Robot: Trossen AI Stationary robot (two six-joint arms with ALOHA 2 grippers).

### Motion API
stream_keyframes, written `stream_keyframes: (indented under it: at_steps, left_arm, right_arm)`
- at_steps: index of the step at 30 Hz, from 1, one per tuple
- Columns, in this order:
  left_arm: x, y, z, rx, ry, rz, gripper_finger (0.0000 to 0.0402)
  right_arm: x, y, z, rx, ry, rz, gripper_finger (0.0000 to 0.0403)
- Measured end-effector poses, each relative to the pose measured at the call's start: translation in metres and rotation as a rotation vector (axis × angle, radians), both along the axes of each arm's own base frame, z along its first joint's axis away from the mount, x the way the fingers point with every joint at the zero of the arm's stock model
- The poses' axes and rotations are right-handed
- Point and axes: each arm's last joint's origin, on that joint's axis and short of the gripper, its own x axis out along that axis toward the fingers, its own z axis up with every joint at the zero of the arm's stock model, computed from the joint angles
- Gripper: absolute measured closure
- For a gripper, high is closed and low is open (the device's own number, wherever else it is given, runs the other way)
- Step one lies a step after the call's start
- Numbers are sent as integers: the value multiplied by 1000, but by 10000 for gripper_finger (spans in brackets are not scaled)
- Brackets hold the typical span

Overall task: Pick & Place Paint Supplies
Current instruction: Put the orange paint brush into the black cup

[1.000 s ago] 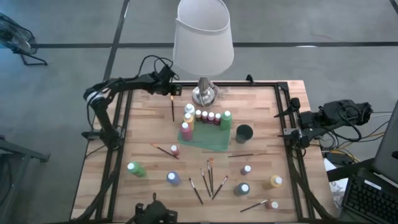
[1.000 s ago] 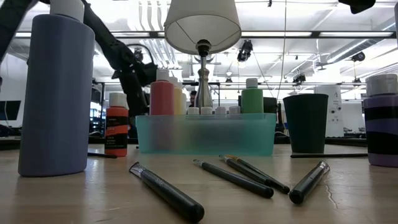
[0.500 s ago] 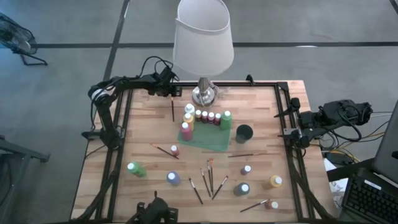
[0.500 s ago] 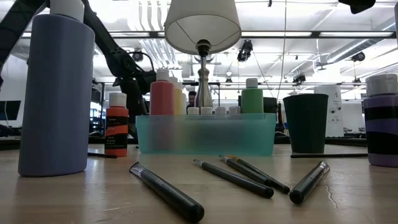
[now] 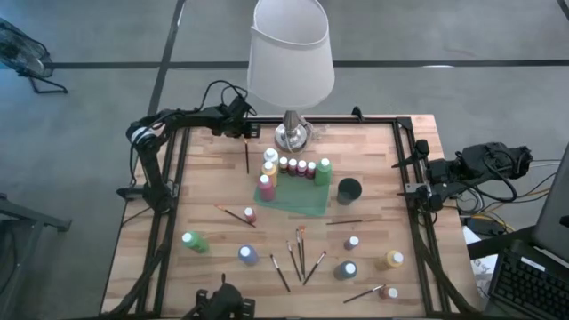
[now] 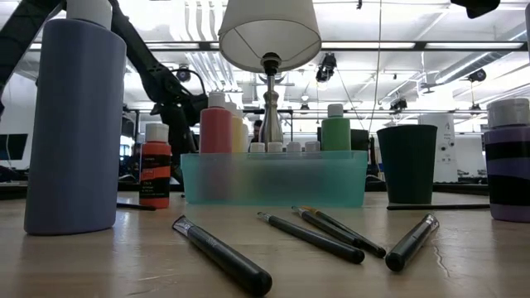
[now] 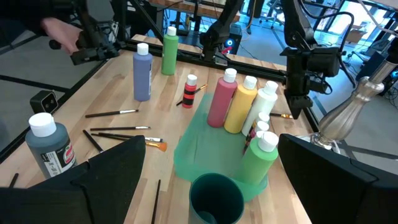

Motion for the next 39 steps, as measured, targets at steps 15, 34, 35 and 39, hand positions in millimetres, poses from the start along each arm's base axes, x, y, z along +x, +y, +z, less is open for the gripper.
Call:
stream_keyframes:
  at_steps: [15, 34, 35, 39]
  left_arm:
    - [9, -15, -5, 36, 65, -24, 239]
    - [10, -19, -10, 92, 85, 9, 291]
    - [11, -19, -10, 92, 81, 15, 299]
    - [11, -19, -10, 97, 72, 20, 326]
  right_arm:
    - [0, 0, 0, 0, 0, 0, 39]
    - [0, 0, 0, 0, 0, 0, 39]
    - [0, 0, 0, 0, 0, 0, 39]
    - [0, 0, 0, 0, 0, 0, 39]
